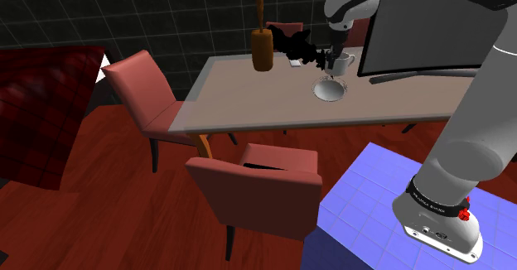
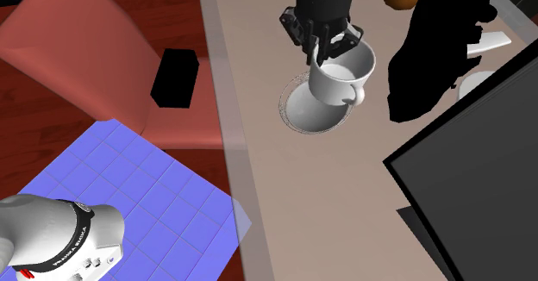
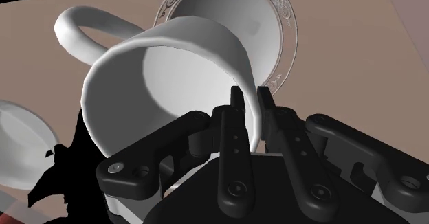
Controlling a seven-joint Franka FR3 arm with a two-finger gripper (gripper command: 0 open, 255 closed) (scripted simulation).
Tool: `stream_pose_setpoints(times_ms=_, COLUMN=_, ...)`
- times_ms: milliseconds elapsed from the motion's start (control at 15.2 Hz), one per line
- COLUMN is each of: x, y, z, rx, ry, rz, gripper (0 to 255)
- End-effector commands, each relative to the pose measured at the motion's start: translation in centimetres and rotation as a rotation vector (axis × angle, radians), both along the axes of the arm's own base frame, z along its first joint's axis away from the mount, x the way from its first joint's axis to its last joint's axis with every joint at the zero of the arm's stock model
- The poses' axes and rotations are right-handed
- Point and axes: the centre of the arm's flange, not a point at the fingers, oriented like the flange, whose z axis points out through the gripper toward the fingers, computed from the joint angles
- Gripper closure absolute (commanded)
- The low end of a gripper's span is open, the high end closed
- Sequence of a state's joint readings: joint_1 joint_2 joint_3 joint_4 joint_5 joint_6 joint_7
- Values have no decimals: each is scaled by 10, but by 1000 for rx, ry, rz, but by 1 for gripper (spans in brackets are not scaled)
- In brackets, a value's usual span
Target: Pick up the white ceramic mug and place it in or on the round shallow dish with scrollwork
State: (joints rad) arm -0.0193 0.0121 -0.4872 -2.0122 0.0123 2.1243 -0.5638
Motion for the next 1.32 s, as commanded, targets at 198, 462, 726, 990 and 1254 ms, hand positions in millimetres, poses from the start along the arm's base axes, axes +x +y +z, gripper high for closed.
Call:
stream_pose_setpoints(times_ms=198, x=2, y=1, z=-26, rx=0, ry=-1, rz=0, gripper=255)
stream_pose_setpoints(times_ms=462, x=2, y=1, z=-47, rx=0, ry=-1, rz=0, gripper=255)
stream_pose_setpoints(times_ms=726, x=2, y=1, z=-70, rx=0, ry=-1, rz=0, gripper=255)
stream_pose_setpoints(times_ms=990, x=2, y=1, z=-70, rx=0, ry=-1, rz=0, gripper=255)
stream_pose_setpoints(times_ms=1254, x=2, y=1, z=-70, rx=0, ry=-1, rz=0, gripper=255)
